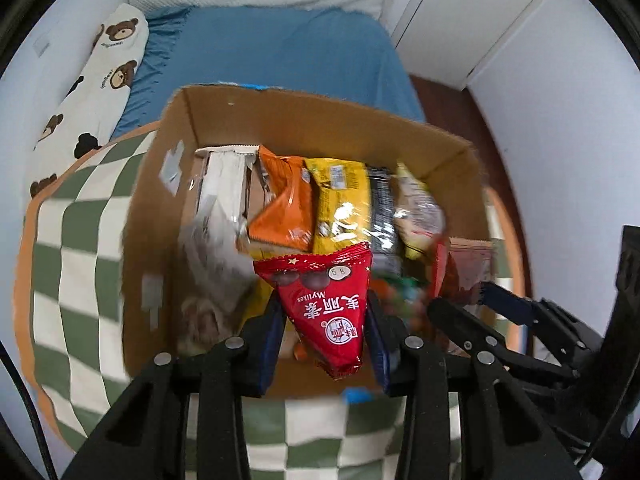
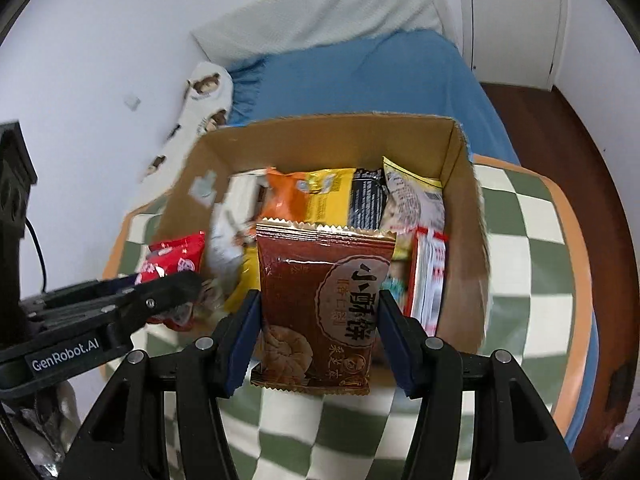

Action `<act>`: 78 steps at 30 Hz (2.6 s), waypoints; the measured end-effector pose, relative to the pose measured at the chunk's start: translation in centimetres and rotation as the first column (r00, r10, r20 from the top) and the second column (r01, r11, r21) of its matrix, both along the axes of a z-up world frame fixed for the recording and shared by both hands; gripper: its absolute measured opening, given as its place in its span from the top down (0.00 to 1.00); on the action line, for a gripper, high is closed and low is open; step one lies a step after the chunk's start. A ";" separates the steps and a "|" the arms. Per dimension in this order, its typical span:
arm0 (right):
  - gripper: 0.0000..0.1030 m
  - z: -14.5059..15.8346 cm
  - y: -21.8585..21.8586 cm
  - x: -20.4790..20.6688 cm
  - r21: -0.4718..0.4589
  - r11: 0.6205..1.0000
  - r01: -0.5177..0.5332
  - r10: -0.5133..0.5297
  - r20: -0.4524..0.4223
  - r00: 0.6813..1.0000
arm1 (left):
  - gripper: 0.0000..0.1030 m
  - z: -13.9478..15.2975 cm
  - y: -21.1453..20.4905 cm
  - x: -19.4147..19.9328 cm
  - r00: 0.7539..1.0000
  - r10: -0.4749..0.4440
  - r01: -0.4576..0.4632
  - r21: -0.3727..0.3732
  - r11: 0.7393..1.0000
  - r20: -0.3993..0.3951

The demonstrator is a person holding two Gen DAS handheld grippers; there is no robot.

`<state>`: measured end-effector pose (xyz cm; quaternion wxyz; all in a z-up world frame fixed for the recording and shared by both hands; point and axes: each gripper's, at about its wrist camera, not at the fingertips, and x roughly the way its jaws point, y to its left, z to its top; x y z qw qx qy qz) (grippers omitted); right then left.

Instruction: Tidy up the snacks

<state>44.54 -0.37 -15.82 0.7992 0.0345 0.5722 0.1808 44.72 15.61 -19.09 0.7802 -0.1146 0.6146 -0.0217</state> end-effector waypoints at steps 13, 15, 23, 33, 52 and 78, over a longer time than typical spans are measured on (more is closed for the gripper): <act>0.05 -9.0 0.3 5.9 -0.169 0.986 0.012 -0.043 -0.181 0.983 | 0.17 -6.9 0.7 3.4 0.992 -0.028 0.046 0.149 0.988 -0.124; 0.05 -8.8 -0.1 5.9 -0.192 0.981 0.035 -0.068 -0.166 0.984 | 0.17 -6.7 1.0 3.0 0.994 -0.023 0.039 0.159 0.986 -0.105; 0.03 -7.2 -1.5 5.5 -0.245 0.963 0.107 -0.134 -0.096 0.986 | 0.14 -5.3 1.6 1.0 0.999 -0.009 0.019 0.194 0.981 -0.049; 0.03 -3.5 -2.5 2.3 -0.223 0.962 0.158 -0.164 -0.012 0.986 | 0.14 1.8 0.8 -2.9 0.993 0.016 -0.040 0.199 0.979 0.120; 0.01 12.4 -4.6 -18.2 -0.123 0.969 0.215 -0.163 0.338 0.927 | 0.14 15.2 -1.4 -21.3 0.914 0.002 -0.102 0.226 0.969 0.407; 0.00 20.6 -4.6 -29.9 -0.101 0.973 0.208 -0.129 0.511 0.850 | 0.00 20.7 -1.1 -30.0 0.840 0.046 -0.225 0.270 0.936 0.541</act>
